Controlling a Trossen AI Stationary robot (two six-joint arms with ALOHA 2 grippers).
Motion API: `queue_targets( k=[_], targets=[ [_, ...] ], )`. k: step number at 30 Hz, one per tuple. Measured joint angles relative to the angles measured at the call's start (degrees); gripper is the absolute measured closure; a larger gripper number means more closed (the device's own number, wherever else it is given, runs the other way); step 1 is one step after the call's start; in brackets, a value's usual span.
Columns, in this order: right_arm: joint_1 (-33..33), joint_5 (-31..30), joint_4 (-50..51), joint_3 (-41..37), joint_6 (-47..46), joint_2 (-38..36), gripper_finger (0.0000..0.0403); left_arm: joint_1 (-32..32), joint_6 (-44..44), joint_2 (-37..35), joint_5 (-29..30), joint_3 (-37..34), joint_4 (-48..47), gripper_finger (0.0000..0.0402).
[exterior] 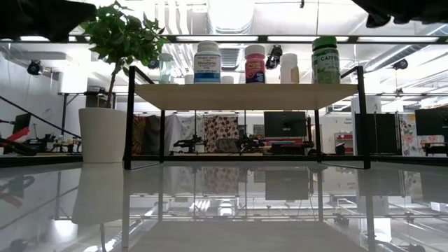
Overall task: Pick and place medicine bottles onto shelf by color
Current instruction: Return to Home Position
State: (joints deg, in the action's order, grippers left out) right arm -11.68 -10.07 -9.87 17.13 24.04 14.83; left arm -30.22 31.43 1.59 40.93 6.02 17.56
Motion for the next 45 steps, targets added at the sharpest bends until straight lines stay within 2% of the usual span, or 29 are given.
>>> queue_targets(
  k=[5, 12, 15, 23, 31, 45],
  targets=[
    [0.0, -0.5, -4.2, -6.0, -0.4, -5.7, 0.036, 0.0, 0.0, 0.0, 0.2, -1.1, 0.0, 0.0402],
    [0.0, -0.6, -4.6, -12.5, -1.8, -14.7, 0.036, 0.0, -1.1, -0.2, 0.4, -3.2, 0.3, 0.0402],
    [0.1, -1.0, -7.9, -16.3, -1.7, -14.8, 0.036, 0.0, -1.5, -0.2, 0.4, -4.9, -0.2, 0.0402],
    [0.4, -2.5, -6.5, -16.4, -1.8, -14.1, 0.036, 0.0, -2.7, 0.3, 1.3, -5.5, -0.1, 0.0402],
    [0.4, -12.2, -6.8, -16.4, -1.0, -13.9, 0.036, 0.0, -2.5, 0.6, 2.0, -5.6, 0.0, 0.0402],
    [0.4, -12.5, -6.7, -16.4, -1.1, -13.2, 0.036, 0.0, -2.5, 1.7, 2.0, -5.7, -0.1, 0.0402]
  ],
)
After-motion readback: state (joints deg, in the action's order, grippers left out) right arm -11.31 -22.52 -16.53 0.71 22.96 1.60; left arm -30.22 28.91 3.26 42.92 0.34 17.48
